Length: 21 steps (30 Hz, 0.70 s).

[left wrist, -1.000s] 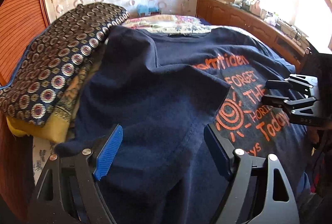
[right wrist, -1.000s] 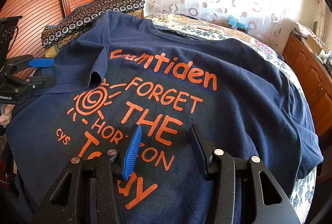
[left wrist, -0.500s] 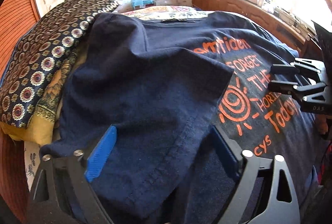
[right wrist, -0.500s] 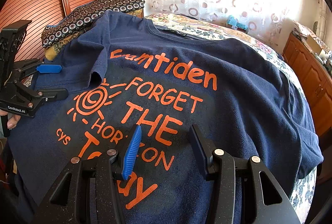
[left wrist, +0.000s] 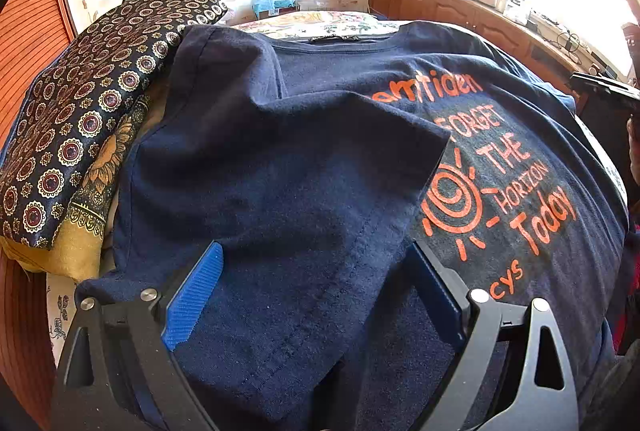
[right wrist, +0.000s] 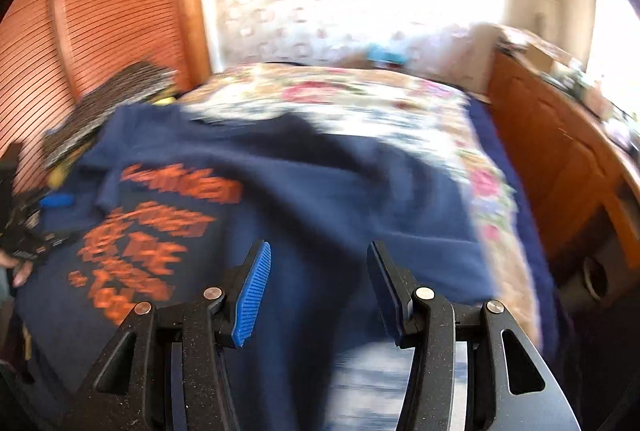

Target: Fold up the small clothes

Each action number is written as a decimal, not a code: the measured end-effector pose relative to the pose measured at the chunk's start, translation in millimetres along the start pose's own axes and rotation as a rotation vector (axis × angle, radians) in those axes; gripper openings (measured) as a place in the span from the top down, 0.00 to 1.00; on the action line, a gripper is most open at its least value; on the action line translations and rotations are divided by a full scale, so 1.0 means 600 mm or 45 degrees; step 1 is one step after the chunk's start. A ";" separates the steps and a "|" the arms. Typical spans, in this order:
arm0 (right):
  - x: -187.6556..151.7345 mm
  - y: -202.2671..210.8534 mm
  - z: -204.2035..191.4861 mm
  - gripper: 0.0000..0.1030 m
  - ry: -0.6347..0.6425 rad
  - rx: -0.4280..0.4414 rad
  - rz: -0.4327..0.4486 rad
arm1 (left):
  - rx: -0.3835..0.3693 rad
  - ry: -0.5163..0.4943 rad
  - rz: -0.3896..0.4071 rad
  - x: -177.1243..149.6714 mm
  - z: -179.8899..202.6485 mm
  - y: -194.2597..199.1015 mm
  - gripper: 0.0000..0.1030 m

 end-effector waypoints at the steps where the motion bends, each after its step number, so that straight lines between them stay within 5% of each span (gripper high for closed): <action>1: -0.004 0.008 0.038 0.49 -0.043 -0.040 0.001 | 0.000 0.000 0.000 0.000 0.000 0.000 0.10; 9: -0.055 0.008 0.195 0.49 -0.282 -0.119 -0.060 | 0.000 0.000 0.000 0.000 0.000 0.000 0.10; 21: -0.068 -0.040 0.246 0.52 -0.556 0.057 -0.073 | 0.000 0.000 0.000 -0.001 0.000 0.000 0.10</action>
Point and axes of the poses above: each gripper's, at about its wrist camera, not at the fingertips, and y roughly against the way its jaws point, z to its right, x to its top, the point moved 9 cm from there along -y, roughly the way its jaws point, and after that the axes turned 11 degrees about x, right-handed, at the moved point
